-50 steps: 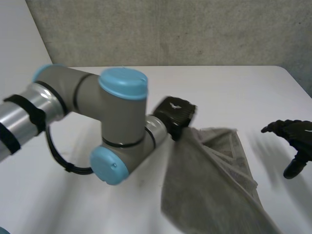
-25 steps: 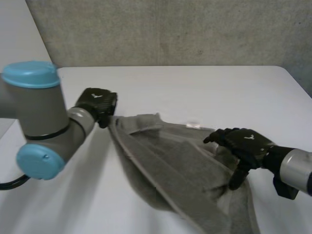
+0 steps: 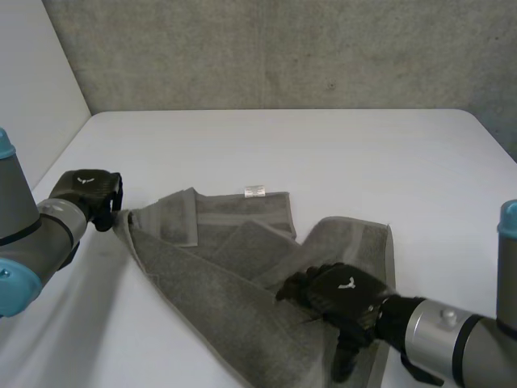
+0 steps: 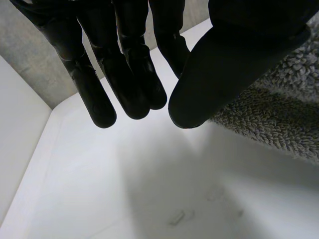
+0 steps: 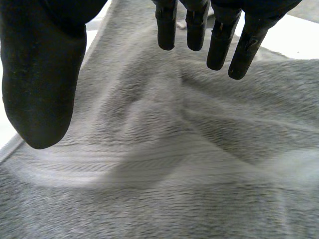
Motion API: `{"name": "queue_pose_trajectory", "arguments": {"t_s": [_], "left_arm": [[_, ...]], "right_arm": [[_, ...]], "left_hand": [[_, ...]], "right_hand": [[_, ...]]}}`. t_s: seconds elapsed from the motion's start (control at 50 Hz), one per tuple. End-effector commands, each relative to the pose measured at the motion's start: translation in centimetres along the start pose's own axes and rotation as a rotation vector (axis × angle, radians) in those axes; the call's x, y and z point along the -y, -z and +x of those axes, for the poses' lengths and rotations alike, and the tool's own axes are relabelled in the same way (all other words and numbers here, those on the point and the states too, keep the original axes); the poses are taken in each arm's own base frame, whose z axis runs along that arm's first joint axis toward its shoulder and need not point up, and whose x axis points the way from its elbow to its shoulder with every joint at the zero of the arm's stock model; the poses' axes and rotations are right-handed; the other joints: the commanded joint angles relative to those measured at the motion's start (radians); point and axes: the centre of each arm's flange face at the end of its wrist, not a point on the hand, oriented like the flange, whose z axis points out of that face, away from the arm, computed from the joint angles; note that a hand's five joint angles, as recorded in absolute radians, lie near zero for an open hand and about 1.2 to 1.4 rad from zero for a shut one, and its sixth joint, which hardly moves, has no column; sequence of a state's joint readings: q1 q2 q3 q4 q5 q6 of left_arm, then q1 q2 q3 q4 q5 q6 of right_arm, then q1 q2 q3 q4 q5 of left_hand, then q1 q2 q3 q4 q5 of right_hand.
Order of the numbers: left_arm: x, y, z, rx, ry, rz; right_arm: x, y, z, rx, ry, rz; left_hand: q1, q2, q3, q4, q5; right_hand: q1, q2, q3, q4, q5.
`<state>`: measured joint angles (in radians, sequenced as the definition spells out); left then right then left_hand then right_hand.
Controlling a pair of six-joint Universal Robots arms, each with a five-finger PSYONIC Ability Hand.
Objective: Fold the towel.
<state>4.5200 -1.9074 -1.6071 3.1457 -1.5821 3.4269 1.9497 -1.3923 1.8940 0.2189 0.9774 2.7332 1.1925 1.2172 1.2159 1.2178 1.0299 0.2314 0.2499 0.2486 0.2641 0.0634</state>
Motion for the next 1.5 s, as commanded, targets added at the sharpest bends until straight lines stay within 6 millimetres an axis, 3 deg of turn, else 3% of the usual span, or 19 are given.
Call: {"name": "queue_pose_trajectory", "arguments": {"t_s": [0.02, 0.28, 0.34, 0.44, 0.46, 0.52, 0.6, 0.64, 0.66, 0.7, 0.94, 1.06, 1.14, 1.16, 1.18, 1.22, 1.28, 1.36, 1.5], "left_arm": [[-0.5, -0.1, -0.3, 0.008, 0.004, -0.010], [-0.7, 0.1, 0.3, -0.007, 0.001, -0.007], [-0.7, 0.1, 0.5, -0.012, -0.002, -0.005], [-0.7, 0.2, 0.6, -0.015, -0.002, -0.005], [-0.7, 0.2, 0.7, -0.019, -0.002, -0.003], [-0.5, 0.4, 1.2, -0.032, -0.006, 0.002], [-0.2, 0.8, 2.0, -0.054, -0.013, 0.016], [0.4, 1.5, 2.8, -0.075, -0.018, 0.041], [0.4, 1.5, 2.8, -0.075, -0.018, 0.042], [1.5, 2.3, 3.5, -0.091, -0.013, 0.087], [4.4, 5.2, 5.8, -0.175, 0.152, 0.199], [2.5, 6.4, 6.7, -0.211, 0.201, 0.141], [1.0, 7.4, 8.0, -0.253, 0.201, 0.092], [0.4, 7.5, 8.4, -0.263, 0.197, 0.074], [0.4, 7.5, 8.4, -0.263, 0.197, 0.073], [-0.4, 7.5, 8.7, -0.271, 0.189, 0.047], [-0.8, 7.0, 8.8, -0.270, 0.186, 0.032], [-0.5, 6.9, 8.8, -0.272, 0.177, 0.046], [0.8, 6.7, 8.4, -0.268, 0.184, 0.102]], "right_arm": [[-1.0, -0.7, -1.6, 0.044, 0.053, 0.005], [-3.4, -3.7, -2.2, -0.025, 0.153, 0.014], [-3.8, -4.3, -1.7, -0.067, 0.170, 0.023], [-3.6, -4.8, -1.0, -0.114, 0.200, 0.037], [-3.3, -4.7, -0.6, -0.133, 0.204, 0.048], [-1.8, -4.4, 0.0, -0.173, 0.209, 0.093], [1.4, -3.4, 1.0, -0.237, 0.240, 0.192], [4.7, -2.3, 3.6, -0.327, 0.264, 0.281], [4.7, -2.3, 3.6, -0.327, 0.264, 0.282], [7.5, -1.3, 5.8, -0.384, 0.274, 0.326], [14.1, -0.6, 10.3, -0.324, 0.290, 0.321], [14.0, -1.3, 11.9, -0.269, 0.287, 0.267], [12.0, -2.8, 12.4, -0.197, 0.265, 0.106], [11.3, -3.2, 12.6, -0.181, 0.278, 0.059], [11.2, -3.2, 12.6, -0.181, 0.279, 0.058], [10.3, -3.7, 13.5, -0.189, 0.290, 0.005], [10.0, -3.6, 14.8, -0.264, 0.267, -0.019], [10.0, -3.6, 15.3, -0.312, 0.234, -0.001], [10.4, -2.3, 13.8, -0.347, 0.079, 0.133]], "left_hand": [[0.204, 0.179, 0.180, 0.178, 0.192], [0.204, 0.179, 0.180, 0.178, 0.192], [0.204, 0.179, 0.180, 0.178, 0.192], [0.204, 0.179, 0.180, 0.178, 0.192], [0.204, 0.179, 0.180, 0.178, 0.192], [0.204, 0.179, 0.180, 0.178, 0.192], [0.204, 0.179, 0.180, 0.178, 0.192], [0.204, 0.179, 0.180, 0.178, 0.192], [0.204, 0.179, 0.180, 0.178, 0.192], [0.204, 0.179, 0.180, 0.178, 0.192], [0.204, 0.179, 0.180, 0.178, 0.192], [0.204, 0.179, 0.180, 0.178, 0.192], [0.204, 0.179, 0.180, 0.178, 0.192], [0.204, 0.179, 0.180, 0.178, 0.192], [0.204, 0.179, 0.180, 0.178, 0.192], [0.204, 0.179, 0.180, 0.178, 0.192], [0.204, 0.179, 0.180, 0.178, 0.192], [0.204, 0.179, 0.180, 0.178, 0.192], [-0.605, -0.630, -0.629, -0.631, -0.617]], "right_hand": [[-0.057, -0.075, -0.074, -0.090, -0.063], [0.053, 0.035, 0.036, 0.021, 0.047], [0.285, 0.267, 0.268, 0.252, 0.279], [0.922, 0.904, 0.905, 0.890, 0.916], [1.162, 1.144, 1.145, 1.130, 1.156], [1.165, 1.146, 1.148, 1.132, 1.158], [1.165, 1.146, 1.148, 1.132, 1.158], [1.165, 1.146, 1.148, 1.132, 1.158], [1.165, 1.146, 1.148, 1.132, 1.158], [1.165, 1.146, 1.148, 1.132, 1.158], [1.165, 1.146, 1.148, 1.132, 1.158], [1.165, 1.146, 1.148, 1.132, 1.158], [1.165, 1.146, 1.148, 1.132, 1.158], [0.948, 0.929, 0.931, 0.915, 0.941], [0.946, 0.927, 0.929, 0.913, 0.939], [0.171, 0.153, 0.154, 0.139, 0.165], [-0.057, -0.075, -0.074, -0.090, -0.063], [-0.057, -0.075, -0.074, -0.090, -0.063], [-0.057, -0.075, -0.074, -0.090, -0.063]]}}
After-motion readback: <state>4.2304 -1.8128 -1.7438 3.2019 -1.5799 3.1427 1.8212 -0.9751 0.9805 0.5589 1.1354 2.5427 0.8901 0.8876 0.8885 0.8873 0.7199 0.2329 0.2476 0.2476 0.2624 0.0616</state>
